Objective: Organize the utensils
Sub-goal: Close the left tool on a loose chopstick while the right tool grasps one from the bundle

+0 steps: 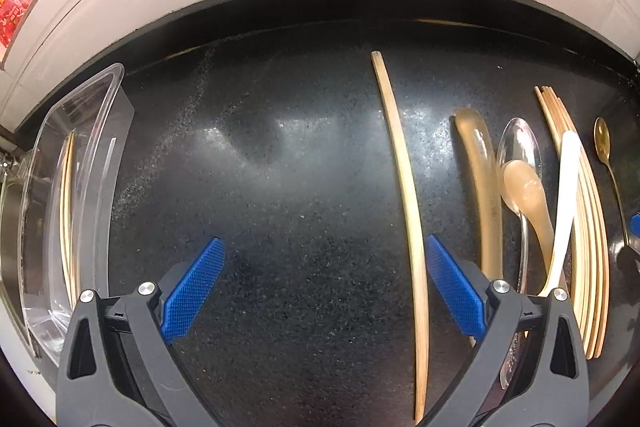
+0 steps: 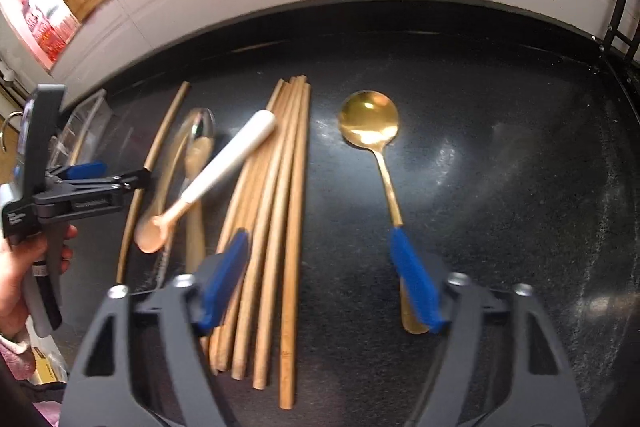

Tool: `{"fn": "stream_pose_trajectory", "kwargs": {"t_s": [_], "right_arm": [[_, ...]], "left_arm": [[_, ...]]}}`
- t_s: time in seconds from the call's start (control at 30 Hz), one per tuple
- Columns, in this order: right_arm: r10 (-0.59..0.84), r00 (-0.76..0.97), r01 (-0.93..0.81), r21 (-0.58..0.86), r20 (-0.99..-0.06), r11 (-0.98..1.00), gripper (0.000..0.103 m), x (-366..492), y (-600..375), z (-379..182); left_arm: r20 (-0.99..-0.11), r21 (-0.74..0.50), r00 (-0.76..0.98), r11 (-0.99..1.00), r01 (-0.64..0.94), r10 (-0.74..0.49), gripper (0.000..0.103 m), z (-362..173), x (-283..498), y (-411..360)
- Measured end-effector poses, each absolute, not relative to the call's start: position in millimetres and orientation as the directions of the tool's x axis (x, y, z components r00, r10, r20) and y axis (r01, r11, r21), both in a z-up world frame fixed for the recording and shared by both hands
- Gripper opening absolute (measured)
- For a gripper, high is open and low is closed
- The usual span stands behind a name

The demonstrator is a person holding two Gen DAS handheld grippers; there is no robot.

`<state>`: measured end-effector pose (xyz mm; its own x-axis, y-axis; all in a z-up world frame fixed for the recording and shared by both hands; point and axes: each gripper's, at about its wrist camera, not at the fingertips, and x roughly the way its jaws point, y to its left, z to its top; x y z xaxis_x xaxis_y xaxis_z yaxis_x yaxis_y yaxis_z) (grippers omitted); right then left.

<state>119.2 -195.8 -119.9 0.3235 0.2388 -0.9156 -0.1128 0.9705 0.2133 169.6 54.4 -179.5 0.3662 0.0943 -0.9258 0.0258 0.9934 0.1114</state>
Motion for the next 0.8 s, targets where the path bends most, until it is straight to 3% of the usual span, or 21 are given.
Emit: {"fn": "stream_pose_trajectory", "kwargs": {"t_s": [0.17, 0.27, 0.33, 0.63, 0.73, 0.77, 0.8], "right_arm": [[0.231, 0.292, -0.143, 0.196, -0.928, 0.970, 0.064, 120.7, -190.3, -127.6], [0.212, 0.293, -0.171, 0.167, -0.932, 0.971, 0.054, 122.0, -183.6, -128.3], [0.185, 0.298, -0.188, 0.133, -0.936, 0.973, 0.043, 123.0, -179.7, -128.8], [0.116, 0.312, -0.258, 0.033, -0.943, 0.965, 0.027, 123.8, -162.9, -131.2], [0.113, 0.315, -0.286, 0.019, -0.942, 0.958, 0.024, 123.6, -156.6, -131.4], [0.109, 0.318, -0.293, 0.012, -0.942, 0.956, 0.024, 123.2, -153.0, -131.4], [0.112, 0.317, -0.298, 0.014, -0.942, 0.955, 0.023, 123.4, -150.5, -131.6]], "left_arm": [[-0.924, 0.116, 0.371, 0.993, 0.034, 0.095, 0.097, -183.6, 170.9, 59.0], [-0.919, 0.121, 0.383, 0.992, 0.035, 0.098, 0.097, -183.2, 168.9, 54.9], [-0.917, 0.116, 0.387, 0.993, 0.033, 0.094, 0.097, -180.8, 166.3, 52.9], [-0.912, 0.104, 0.401, 0.994, 0.031, 0.083, 0.097, -182.5, 155.2, 56.0], [-0.904, 0.086, 0.425, 0.995, 0.058, 0.053, 0.084, -181.0, 148.3, 53.8], [-0.899, 0.082, 0.435, 0.994, 0.071, 0.043, 0.075, -179.2, 145.1, 50.1], [-0.898, 0.073, 0.438, 0.994, 0.079, 0.031, 0.060, -178.1, 144.0, 47.8]]}}
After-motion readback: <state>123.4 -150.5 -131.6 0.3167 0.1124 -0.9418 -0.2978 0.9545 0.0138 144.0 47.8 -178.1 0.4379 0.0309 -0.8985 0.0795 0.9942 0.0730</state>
